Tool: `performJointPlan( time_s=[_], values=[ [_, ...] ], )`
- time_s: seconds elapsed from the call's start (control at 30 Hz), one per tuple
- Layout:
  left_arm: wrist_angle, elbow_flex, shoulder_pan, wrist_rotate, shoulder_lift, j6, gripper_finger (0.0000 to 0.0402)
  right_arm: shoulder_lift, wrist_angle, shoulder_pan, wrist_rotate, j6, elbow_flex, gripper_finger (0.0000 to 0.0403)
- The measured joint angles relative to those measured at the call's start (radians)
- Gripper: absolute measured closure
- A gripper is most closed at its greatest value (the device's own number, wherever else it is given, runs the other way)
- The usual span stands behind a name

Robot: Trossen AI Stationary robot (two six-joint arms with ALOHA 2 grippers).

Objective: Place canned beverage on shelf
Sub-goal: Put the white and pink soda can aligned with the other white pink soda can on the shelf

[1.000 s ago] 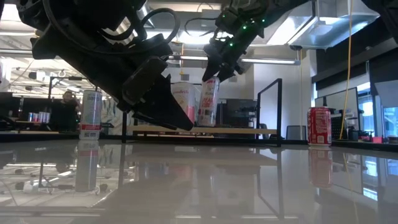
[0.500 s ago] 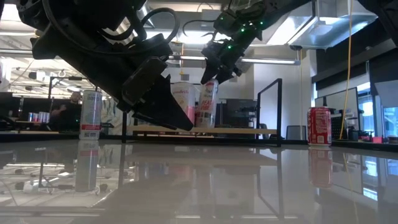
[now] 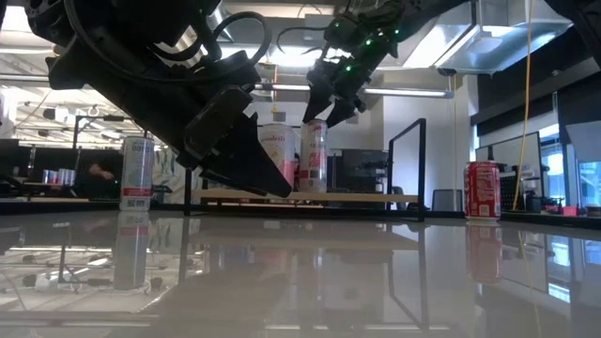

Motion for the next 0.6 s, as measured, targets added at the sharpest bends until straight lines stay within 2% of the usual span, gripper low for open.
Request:
performJointPlan(
  time_s=[0.17, 0.47, 0.6],
  values=[
    [0.001, 0.0, 0.0, 0.0, 0.0, 0.0, 0.0066, -0.087, -0.036, 0.012, -0.004, -0.004, 0.0, 0.0053],
    [0.037, 0.0, 0.009, 0.002, 0.0, -0.017, 0.0066, -0.303, -0.252, 0.082, -0.001, -0.059, 0.0, 0.0055],
    [0.043, 0.0, 0.016, 0.073, -0.005, 0.006, 0.0066, -0.374, -0.363, 0.134, -0.001, -0.061, -0.003, 0.0055]
  ],
)
